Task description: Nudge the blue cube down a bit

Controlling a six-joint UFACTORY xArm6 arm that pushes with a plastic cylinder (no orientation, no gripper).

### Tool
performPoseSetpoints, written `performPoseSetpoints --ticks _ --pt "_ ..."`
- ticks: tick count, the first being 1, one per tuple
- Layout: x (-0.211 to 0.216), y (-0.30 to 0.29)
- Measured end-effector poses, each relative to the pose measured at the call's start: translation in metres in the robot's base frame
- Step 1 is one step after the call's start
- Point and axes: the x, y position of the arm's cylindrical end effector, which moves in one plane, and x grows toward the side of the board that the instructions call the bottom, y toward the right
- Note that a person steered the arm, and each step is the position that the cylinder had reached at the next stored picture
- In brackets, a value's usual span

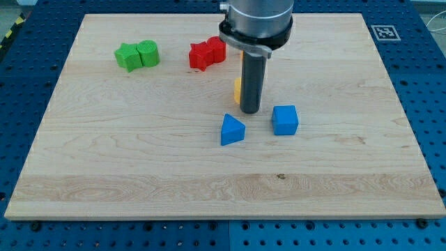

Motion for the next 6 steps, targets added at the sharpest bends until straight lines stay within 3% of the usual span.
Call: performPoseSetpoints --ticks 3,6 --pt "-0.060 0.013" --pt "0.014 0.025"
